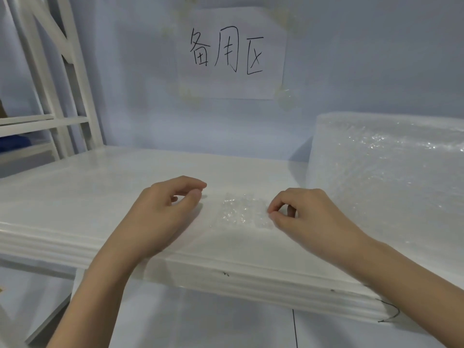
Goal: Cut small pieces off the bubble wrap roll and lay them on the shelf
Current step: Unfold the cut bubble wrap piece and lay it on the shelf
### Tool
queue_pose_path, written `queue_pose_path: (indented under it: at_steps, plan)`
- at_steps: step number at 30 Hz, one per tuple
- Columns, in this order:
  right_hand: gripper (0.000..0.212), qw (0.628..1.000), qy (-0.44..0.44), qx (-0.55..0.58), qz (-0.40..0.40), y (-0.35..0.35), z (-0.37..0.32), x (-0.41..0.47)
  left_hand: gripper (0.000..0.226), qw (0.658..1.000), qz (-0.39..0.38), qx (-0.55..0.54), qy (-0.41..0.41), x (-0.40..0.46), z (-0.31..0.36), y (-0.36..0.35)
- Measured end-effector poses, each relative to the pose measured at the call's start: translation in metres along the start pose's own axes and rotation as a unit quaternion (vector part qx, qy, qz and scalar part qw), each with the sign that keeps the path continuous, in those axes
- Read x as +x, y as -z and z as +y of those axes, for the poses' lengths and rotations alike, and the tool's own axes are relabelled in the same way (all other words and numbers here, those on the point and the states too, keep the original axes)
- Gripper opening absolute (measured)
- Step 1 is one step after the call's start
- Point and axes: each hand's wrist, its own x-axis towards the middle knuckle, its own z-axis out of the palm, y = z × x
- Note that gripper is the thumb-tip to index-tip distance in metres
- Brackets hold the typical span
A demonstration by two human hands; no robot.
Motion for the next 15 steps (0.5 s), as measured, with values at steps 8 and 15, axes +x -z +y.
queue_pose_path:
  at_steps: [8, 15]
  plan:
    - [0.016, 1.0, 0.013, -0.007, -0.01, -0.0018, -0.0061, 0.0024, 0.021, 1.0, 0.018, -0.011, 0.018, 0.0002, 0.0006, -0.0007]
    - [0.015, 1.0, 0.011, -0.005, -0.016, -0.0031, -0.0047, 0.0026, 0.021, 1.0, 0.016, -0.011, 0.022, -0.0014, 0.0024, -0.0002]
